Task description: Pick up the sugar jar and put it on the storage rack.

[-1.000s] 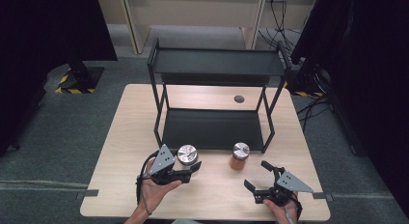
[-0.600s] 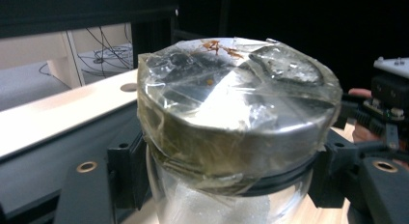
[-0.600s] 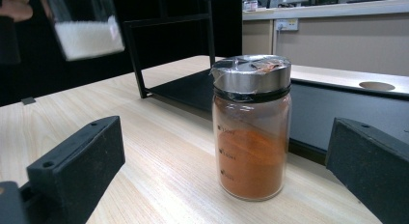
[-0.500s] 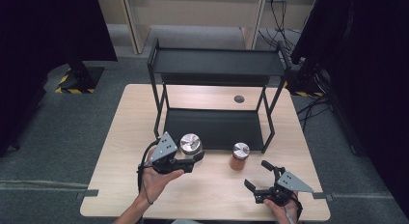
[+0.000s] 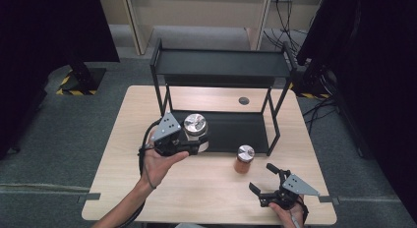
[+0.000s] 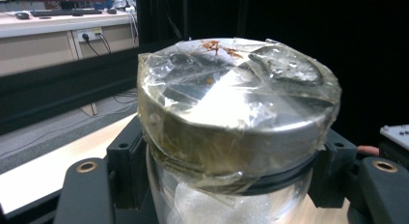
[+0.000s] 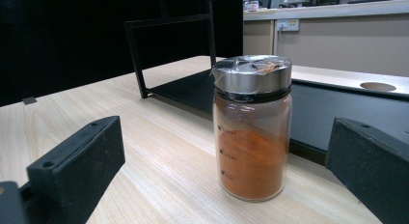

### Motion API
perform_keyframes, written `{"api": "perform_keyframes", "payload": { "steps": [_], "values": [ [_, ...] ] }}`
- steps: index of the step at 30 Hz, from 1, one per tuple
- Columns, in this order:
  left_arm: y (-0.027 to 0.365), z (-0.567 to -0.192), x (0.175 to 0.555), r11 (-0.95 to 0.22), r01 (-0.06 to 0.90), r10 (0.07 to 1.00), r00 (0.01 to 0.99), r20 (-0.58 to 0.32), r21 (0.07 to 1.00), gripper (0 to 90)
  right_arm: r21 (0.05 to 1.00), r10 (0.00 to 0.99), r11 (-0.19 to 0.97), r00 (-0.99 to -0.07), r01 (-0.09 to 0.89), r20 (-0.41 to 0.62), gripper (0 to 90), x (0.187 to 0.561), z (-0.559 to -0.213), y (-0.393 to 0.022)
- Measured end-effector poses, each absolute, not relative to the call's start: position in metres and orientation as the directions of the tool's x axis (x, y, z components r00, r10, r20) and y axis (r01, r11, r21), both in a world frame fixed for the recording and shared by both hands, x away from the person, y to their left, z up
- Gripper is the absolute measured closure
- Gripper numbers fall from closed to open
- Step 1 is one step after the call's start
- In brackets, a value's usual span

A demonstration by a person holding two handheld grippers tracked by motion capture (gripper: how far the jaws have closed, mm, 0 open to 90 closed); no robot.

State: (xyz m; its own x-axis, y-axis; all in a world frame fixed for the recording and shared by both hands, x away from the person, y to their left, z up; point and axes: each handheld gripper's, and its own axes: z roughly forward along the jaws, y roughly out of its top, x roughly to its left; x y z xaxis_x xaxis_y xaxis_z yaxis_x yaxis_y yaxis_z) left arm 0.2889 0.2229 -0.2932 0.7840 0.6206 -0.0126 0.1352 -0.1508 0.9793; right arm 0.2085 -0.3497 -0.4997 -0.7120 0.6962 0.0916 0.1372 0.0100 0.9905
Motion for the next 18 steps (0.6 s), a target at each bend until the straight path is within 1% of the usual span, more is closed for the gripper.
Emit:
{"api": "perform_keyframes", "payload": {
  "steps": [3, 18],
  "values": [
    [0.224, -0.28, 0.295, -0.139, 0.149, 0.619, 0.784, -0.031, 0.979, 31.2, 0.99, 0.696, 0.011, -0.712, 0.137, 0.091, 0.3, 0.209, -0.5, -0.35],
    [0.214, -0.22, 0.309, -0.18, 0.14, 0.631, 0.775, 0.005, 0.974, 31.3, 0.991, 0.697, 0.007, -0.711, 0.137, 0.094, 0.4, 0.208, -0.5, -0.35]
  ]
}}
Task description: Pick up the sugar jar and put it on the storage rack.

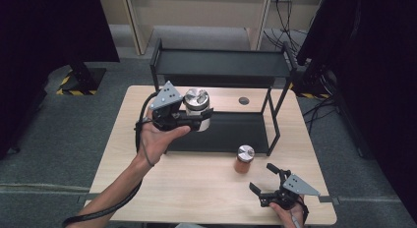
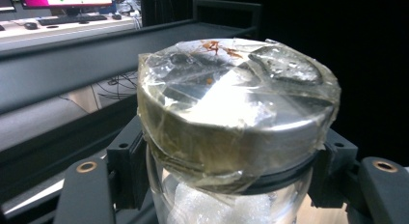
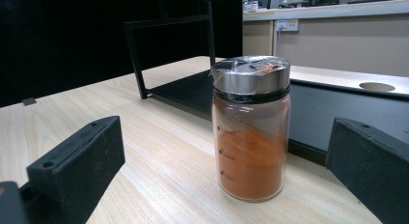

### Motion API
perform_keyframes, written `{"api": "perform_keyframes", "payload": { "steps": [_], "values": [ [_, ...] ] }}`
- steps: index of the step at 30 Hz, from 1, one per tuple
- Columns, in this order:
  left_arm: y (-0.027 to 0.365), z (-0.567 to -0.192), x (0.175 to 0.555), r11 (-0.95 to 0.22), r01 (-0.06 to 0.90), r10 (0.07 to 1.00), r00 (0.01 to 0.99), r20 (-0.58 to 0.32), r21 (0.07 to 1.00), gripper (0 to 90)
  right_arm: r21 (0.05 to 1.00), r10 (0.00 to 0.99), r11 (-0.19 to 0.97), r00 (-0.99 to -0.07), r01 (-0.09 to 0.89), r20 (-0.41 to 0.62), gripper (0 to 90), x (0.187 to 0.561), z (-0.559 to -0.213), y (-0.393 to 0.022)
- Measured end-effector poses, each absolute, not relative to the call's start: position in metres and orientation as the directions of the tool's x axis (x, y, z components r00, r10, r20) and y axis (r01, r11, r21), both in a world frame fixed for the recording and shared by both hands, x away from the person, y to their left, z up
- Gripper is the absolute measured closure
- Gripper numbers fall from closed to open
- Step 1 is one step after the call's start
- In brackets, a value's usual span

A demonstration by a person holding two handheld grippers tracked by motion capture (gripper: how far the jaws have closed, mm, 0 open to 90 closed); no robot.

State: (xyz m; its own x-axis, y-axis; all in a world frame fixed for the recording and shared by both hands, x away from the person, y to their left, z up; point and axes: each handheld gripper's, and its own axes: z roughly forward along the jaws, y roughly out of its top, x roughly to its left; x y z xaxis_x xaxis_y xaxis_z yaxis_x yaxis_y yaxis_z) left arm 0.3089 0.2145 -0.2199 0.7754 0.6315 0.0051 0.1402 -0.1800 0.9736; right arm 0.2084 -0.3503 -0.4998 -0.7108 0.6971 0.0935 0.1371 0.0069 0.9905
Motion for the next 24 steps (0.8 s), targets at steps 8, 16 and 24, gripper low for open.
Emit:
{"api": "perform_keyframes", "payload": {
  "steps": [8, 16, 24],
  "values": [
    [0.211, -0.194, 0.324, -0.171, 0.159, 0.637, 0.77, -0.014, 0.972, 31.2, 0.991, 0.697, 0.006, -0.711, 0.136, 0.093, 0.3, 0.208, -0.5, -0.351],
    [0.207, -0.169, 0.333, -0.18, 0.161, 0.653, 0.757, -0.004, 0.97, 31.2, 0.99, 0.697, 0.006, -0.711, 0.139, 0.096, 0.4, 0.209, -0.5, -0.351],
    [0.201, -0.154, 0.344, -0.16, 0.172, 0.673, 0.739, -0.02, 0.972, 31.2, 0.99, 0.697, 0.005, -0.711, 0.14, 0.097, 0.3, 0.209, -0.5, -0.351]
  ]
}}
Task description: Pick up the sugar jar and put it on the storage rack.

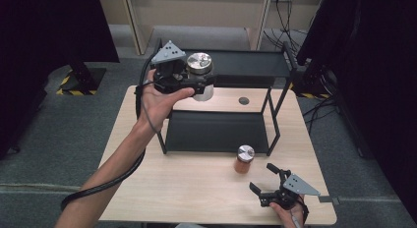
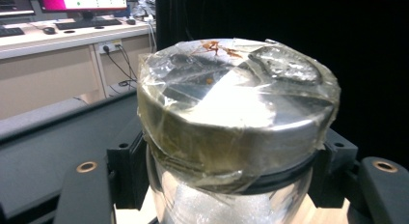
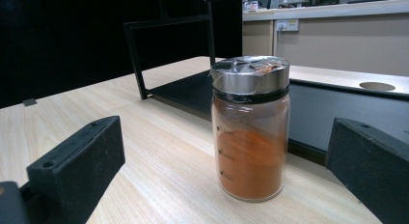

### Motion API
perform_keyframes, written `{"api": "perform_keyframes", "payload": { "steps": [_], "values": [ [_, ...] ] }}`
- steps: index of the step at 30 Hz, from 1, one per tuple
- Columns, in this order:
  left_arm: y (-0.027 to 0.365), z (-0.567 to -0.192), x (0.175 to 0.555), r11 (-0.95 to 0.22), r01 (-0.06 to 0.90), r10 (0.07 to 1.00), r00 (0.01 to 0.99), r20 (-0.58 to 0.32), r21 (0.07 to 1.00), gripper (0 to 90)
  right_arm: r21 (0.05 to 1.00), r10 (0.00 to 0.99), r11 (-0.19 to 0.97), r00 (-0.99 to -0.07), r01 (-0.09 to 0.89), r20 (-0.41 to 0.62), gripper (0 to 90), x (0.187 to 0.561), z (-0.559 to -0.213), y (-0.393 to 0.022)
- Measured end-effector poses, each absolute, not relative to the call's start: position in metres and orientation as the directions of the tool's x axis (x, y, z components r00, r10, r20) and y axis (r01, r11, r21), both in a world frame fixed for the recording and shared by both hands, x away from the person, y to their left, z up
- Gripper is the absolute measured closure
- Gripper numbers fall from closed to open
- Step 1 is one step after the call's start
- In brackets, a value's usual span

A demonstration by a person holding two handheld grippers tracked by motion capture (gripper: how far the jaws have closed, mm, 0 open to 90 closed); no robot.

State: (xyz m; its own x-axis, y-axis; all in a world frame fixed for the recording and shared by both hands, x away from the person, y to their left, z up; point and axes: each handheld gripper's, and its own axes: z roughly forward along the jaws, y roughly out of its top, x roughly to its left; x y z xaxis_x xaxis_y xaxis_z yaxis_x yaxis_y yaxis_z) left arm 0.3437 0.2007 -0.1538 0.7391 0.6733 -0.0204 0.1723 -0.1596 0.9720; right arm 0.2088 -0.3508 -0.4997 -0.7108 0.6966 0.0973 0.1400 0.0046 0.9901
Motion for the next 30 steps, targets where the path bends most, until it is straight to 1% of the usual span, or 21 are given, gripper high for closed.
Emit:
{"api": "perform_keyframes", "payload": {
  "steps": [5, 12, 21, 30],
  "values": [
    [0.194, -0.147, 0.351, -0.165, 0.171, 0.692, 0.722, -0.009, 0.971, 31.2, 0.99, 0.695, 0.005, -0.712, 0.141, 0.098, 0.3, 0.209, -0.5, -0.351],
    [0.188, -0.145, 0.365, -0.138, 0.171, 0.729, 0.684, -0.016, 0.976, 31.2, 0.99, 0.694, 0.005, -0.713, 0.139, 0.097, 0.3, 0.209, -0.5, -0.351],
    [0.177, -0.139, 0.379, -0.131, 0.165, 0.769, 0.639, -0.005, 0.978, 31.3, 0.99, 0.691, 0.008, -0.716, 0.142, 0.097, 0.4, 0.209, -0.499, -0.351],
    [0.167, -0.136, 0.395, -0.117, 0.182, 0.803, 0.595, -0.015, 0.976, 31.3, 0.99, 0.689, 0.008, -0.718, 0.138, 0.094, 0.3, 0.209, -0.499, -0.352]
  ]
}}
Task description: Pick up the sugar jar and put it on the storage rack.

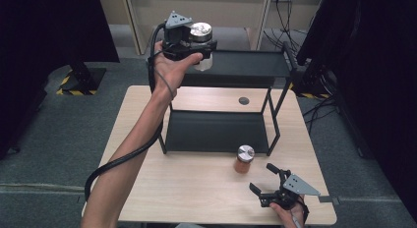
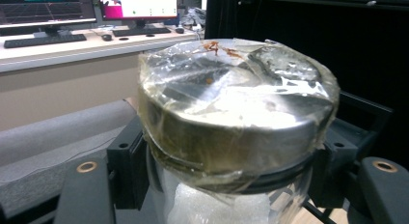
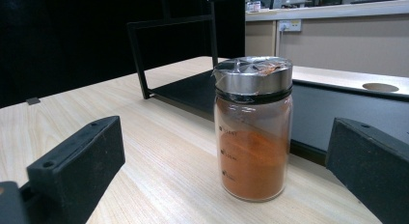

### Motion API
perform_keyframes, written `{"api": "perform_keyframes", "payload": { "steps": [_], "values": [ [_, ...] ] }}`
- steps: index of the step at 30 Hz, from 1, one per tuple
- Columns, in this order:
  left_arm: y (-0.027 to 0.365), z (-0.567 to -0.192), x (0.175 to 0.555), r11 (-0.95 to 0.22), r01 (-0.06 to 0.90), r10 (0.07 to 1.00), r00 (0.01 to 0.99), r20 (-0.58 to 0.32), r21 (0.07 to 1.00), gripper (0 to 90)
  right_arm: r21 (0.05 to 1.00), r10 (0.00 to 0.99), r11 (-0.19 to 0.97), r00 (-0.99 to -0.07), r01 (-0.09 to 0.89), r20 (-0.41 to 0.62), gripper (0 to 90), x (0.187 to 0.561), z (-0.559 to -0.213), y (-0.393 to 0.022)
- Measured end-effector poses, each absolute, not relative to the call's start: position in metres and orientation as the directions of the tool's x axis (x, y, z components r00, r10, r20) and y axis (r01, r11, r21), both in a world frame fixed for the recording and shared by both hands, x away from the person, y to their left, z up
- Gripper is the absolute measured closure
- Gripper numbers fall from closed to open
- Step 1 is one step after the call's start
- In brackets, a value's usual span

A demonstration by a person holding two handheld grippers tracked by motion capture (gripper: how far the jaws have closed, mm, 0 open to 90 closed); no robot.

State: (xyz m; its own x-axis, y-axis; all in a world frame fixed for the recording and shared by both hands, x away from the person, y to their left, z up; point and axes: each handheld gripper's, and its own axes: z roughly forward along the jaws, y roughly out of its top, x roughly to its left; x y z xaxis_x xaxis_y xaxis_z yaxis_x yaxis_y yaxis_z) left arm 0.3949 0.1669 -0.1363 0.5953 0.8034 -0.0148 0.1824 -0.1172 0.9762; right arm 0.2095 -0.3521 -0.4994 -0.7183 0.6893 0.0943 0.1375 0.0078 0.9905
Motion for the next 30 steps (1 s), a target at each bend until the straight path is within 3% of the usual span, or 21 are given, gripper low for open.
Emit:
{"api": "perform_keyframes", "payload": {
  "steps": [16, 30],
  "values": [
    [0.152, -0.143, 0.414, -0.119, 0.201, 0.863, 0.505, 0.001, 0.972, 31.2, 0.99, 0.684, 0.009, -0.723, 0.139, 0.095, 0.3, 0.21, -0.499, -0.352],
    [0.145, -0.156, 0.421, -0.122, 0.207, 0.876, 0.482, 0.007, 0.971, 31.2, 0.991, 0.68, 0.01, -0.727, 0.137, 0.094, 0.3, 0.211, -0.499, -0.352]
  ]
}}
